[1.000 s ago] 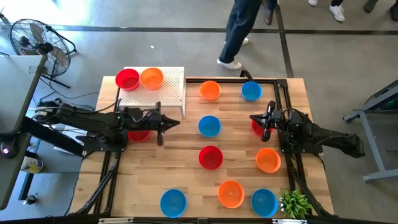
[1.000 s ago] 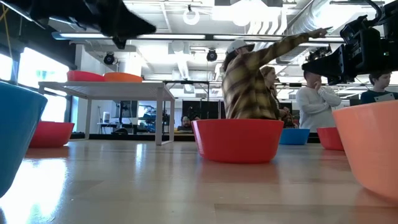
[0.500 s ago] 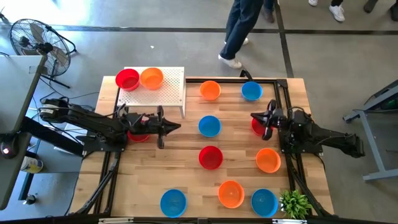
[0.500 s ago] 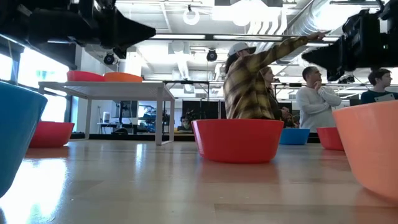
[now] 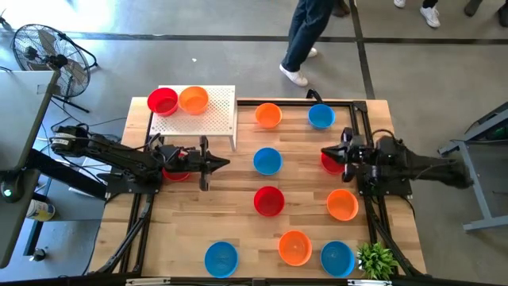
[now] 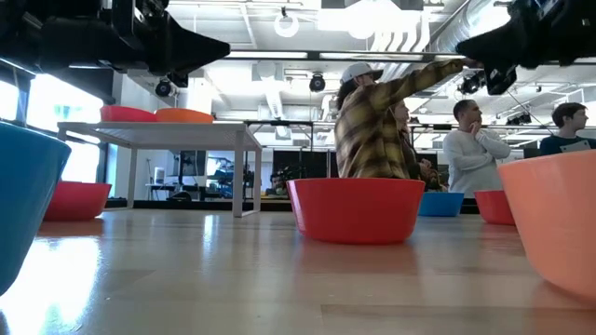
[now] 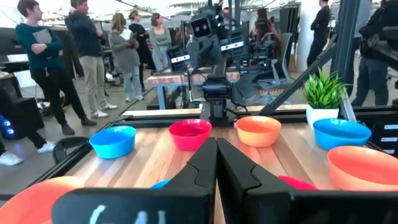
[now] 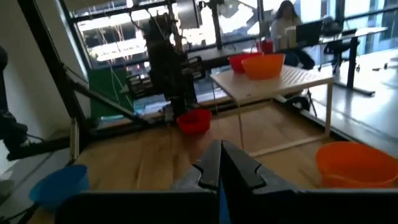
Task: Pick & Place Mini bowls
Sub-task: Put the blue bowl on the shelf
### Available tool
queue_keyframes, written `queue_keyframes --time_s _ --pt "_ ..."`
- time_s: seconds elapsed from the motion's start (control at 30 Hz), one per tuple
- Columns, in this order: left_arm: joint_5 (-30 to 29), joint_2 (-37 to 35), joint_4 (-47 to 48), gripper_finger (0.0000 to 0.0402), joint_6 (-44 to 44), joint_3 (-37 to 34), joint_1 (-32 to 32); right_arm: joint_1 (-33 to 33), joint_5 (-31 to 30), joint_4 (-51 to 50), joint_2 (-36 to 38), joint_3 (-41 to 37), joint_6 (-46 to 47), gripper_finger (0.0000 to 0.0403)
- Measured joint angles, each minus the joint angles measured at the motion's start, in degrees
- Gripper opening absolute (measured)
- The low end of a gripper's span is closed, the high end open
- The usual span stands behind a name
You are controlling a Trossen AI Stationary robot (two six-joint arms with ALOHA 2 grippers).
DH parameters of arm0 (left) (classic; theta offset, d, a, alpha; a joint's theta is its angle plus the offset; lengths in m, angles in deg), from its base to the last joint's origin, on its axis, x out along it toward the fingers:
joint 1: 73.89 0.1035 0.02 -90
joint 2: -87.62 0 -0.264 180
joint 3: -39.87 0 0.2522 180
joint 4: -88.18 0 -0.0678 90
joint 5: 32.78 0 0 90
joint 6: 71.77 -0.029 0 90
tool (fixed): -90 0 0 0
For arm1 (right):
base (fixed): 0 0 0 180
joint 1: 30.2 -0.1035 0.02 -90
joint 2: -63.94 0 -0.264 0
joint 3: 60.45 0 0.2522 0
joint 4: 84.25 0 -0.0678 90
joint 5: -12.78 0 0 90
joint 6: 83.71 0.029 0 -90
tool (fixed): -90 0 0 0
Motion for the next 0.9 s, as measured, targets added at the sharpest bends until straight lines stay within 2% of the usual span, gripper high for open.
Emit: queue_keyframes --time_s 0.23,0.47,0.67,0.9 --pt "-0.4 0.0 0.3 0.0000 -1.5 0.0 0.0 -13.4 -10.2 -9.8 -17.1 10.3 4.6 0.0000" --pt "-0.5 0.0 1.2 0.0000 -1.6 0.0 0.0 -25.5 -18.5 -21.3 -30.3 19.0 17.1 0.0004" --pt "-0.4 0.0 2.3 0.0000 -0.7 0.0 0.0 -33.6 -18.0 -29.7 -39.4 25.4 28.9 0.0041" --pt "-0.3 0.0 3.4 0.0000 0.7 0.0 0.0 -39.9 -7.2 -37.0 -49.8 30.9 40.4 0.0105"
